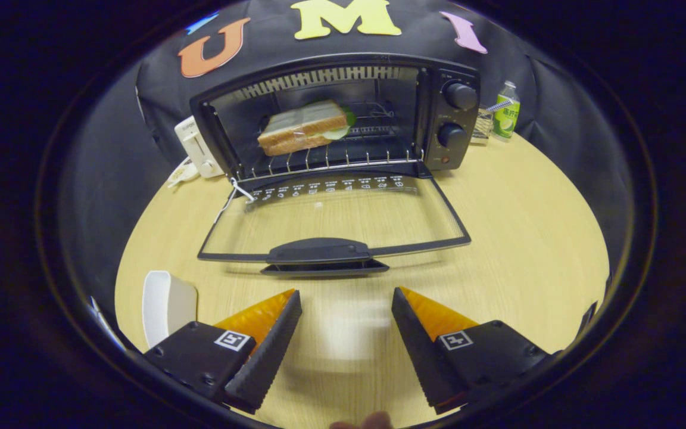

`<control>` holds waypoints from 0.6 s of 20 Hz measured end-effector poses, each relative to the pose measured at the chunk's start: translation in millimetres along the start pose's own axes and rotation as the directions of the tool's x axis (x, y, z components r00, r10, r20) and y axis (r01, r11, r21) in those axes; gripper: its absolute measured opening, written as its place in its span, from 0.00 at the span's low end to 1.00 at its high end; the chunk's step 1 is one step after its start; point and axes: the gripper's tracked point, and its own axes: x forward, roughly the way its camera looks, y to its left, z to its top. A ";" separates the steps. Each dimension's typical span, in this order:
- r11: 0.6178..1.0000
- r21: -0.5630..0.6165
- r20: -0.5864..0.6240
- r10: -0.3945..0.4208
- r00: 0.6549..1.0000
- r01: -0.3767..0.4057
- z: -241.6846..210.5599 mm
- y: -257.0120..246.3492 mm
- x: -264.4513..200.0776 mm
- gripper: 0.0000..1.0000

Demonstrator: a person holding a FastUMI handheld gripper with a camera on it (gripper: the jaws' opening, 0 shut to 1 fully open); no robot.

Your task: Open the toaster oven, put the food inside, and close the toaster oven door.

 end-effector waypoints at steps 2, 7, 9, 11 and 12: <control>1.000 -0.010 0.004 -0.009 1.000 0.010 3.7 -1.1 6.9 0.99; 0.999 -0.038 0.010 -0.025 1.000 0.025 8.1 -2.0 9.3 0.99; 0.998 -0.062 0.011 -0.021 1.000 0.022 11.8 -2.3 5.2 0.99; 0.998 -0.070 0.019 -0.010 1.000 0.012 16.2 -1.9 -1.4 0.99; 0.997 -0.071 0.027 -0.003 1.000 0.005 20.0 -1.4 -7.4 0.99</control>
